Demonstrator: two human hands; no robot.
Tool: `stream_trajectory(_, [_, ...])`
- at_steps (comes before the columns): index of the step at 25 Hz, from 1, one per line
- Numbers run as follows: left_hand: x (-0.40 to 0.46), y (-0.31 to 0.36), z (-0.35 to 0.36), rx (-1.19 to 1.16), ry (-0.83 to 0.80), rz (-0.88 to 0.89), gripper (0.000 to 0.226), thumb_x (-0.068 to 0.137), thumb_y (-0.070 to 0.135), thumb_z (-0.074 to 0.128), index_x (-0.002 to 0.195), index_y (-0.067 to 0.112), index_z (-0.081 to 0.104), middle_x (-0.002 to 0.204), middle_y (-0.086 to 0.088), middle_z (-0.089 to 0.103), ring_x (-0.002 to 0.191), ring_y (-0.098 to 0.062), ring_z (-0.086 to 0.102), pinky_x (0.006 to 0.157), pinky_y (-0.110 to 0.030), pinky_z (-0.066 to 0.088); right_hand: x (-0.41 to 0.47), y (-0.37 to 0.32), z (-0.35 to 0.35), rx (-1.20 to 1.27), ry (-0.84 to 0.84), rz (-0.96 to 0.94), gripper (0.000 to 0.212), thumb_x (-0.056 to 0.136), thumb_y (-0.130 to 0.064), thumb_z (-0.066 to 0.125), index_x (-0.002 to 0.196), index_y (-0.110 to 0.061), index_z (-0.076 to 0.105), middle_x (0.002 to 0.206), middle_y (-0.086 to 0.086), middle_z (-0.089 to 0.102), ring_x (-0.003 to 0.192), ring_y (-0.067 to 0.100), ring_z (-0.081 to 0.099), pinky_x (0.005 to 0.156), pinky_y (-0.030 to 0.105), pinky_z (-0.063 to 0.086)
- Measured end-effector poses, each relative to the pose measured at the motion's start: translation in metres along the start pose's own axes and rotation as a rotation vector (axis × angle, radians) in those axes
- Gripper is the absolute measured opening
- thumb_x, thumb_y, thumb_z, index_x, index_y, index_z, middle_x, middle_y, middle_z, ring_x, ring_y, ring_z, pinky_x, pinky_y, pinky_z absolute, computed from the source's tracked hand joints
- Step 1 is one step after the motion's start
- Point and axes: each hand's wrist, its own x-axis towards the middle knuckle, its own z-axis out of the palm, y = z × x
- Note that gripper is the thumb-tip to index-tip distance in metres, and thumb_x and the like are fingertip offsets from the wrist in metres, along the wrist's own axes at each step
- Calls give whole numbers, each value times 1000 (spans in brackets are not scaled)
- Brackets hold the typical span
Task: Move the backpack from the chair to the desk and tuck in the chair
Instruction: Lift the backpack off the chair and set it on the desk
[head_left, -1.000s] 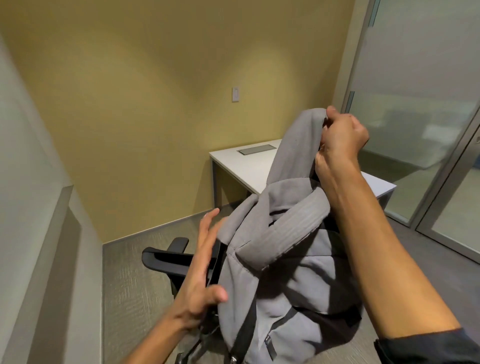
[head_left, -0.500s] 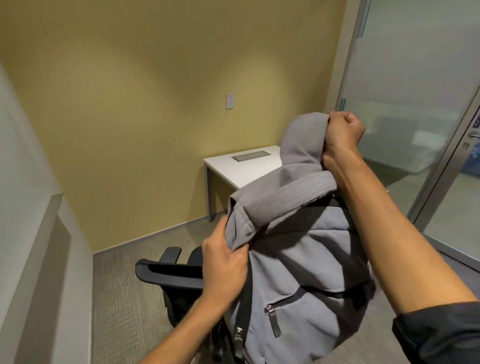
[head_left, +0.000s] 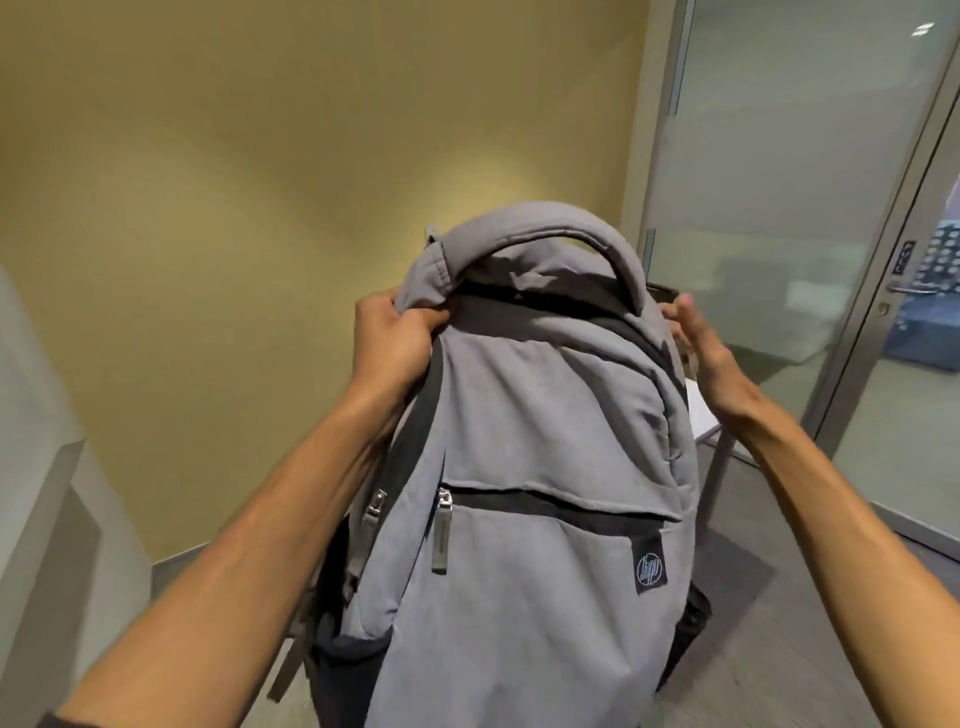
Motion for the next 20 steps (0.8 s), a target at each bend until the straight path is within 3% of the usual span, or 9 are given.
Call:
stream_trajectory(2, [15,9,-3,-8,7,-53,14,80,-6,67,72,6,68,71,-5,64,62,-12,61,58,-24,47,-16,1,12,167,-176,-31,69,71,-65,64,126,-23,59,126,-13,67,118,4,59,102,27,45])
stream_trajectory(4, [30,16,-8,-10,2,-88,13,80,-5,68,72,6,68,70,-6,65,57,-13,63,55,-24,50,-30,0,27,145,-220,-78,74,57,-44,83,125,-29,56,117,-20,70,109,-2,64,88,16,50])
stream_trajectory(7, [47,26,-13,-3,-34,-81,10,79,-1,71,74,7,69,70,-6,69,61,-17,67,54,-23,54,-39,0,51,88,58,-131,60,68,-27,87,122,-23,63,112,-14,72,101,-1,67,78,13,52])
stream_trajectory(11, [68,48,-27,-6,-135,25,3,81,5,73,82,7,71,64,4,75,63,-10,72,57,-21,55,-23,-23,73,342,292,-194,27,80,-14,79,105,-20,71,100,-6,75,92,8,72,73,18,56])
stream_trajectory(14, [83,46,-63,-59,-334,-6,35,74,28,79,105,11,74,101,-5,78,95,-22,73,80,-30,59,4,-46,87,392,388,-205,15,84,-9,74,91,-22,73,89,-3,75,82,9,70,70,22,56])
stream_trajectory(15, [82,35,-78,-58,-429,-22,43,69,37,81,106,15,74,106,-5,77,97,-21,73,82,-31,59,12,-52,92,382,406,-216,14,84,-9,74,90,-22,73,87,-3,74,78,6,68,69,21,55])
stream_trajectory(18, [61,-37,-127,79,-532,-122,77,42,57,88,107,20,72,99,5,78,85,-14,74,71,-27,60,28,-57,110,361,403,-230,17,84,-4,73,97,-14,73,78,-10,72,71,-2,64,65,16,52])
stream_trajectory(20, [44,-95,-144,153,-476,-164,86,37,55,93,113,22,68,105,8,77,94,-11,73,81,-30,60,36,-52,125,334,396,-222,18,84,-1,72,97,-13,72,68,-18,72,67,-8,63,62,13,50])
